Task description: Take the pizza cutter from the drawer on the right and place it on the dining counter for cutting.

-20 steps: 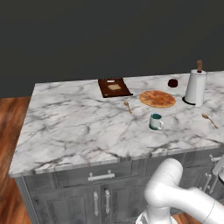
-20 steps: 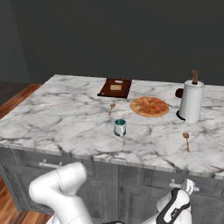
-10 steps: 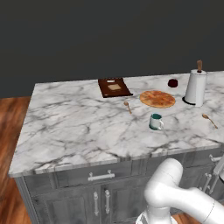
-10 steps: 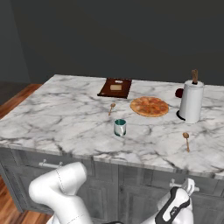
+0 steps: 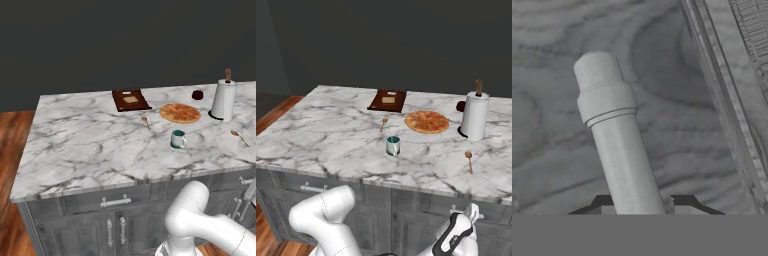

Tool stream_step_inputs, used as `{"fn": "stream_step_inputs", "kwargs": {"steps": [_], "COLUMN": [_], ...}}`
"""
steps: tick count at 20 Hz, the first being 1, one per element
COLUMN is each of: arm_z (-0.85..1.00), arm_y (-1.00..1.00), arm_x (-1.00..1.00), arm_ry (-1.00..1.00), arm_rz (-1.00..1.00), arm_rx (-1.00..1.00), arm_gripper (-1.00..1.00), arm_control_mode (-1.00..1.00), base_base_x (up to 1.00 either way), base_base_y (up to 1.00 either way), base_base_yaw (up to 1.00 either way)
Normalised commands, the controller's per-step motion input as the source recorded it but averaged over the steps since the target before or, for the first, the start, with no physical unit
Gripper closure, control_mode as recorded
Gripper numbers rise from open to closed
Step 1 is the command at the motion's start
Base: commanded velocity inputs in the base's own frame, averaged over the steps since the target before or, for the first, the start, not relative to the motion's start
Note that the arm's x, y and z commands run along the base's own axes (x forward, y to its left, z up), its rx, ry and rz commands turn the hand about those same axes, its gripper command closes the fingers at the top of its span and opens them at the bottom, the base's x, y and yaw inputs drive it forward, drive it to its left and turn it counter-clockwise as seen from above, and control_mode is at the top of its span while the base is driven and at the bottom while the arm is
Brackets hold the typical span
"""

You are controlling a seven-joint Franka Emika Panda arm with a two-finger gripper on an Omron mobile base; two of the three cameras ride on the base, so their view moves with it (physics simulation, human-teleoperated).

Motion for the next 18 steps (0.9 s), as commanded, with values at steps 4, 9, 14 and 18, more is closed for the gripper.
{"fn": "stream_step_inputs", "kwargs": {"steps": [4, 9, 14, 18], "arm_z": [0.00, 0.00, -0.02, -0.18], "arm_y": [0.00, 0.00, -0.11, -0.34], "arm_x": [0.00, 0.00, -0.33, -0.84], "arm_ry": [0.00, 0.00, 0.00, 0.01], "arm_rz": [0.00, 0.00, 0.00, 0.00], "arm_rx": [0.00, 0.00, 0.00, 0.00], "arm_gripper": [1.00, 1.00, 1.00, 1.00], "arm_control_mode": [-1.00, -1.00, -1.00, -1.00], "base_base_x": [0.00, 0.00, 0.00, 0.00], "base_base_y": [0.00, 0.00, 0.00, 0.00], "base_base_yaw": [0.00, 0.00, 0.00, 0.00]}}
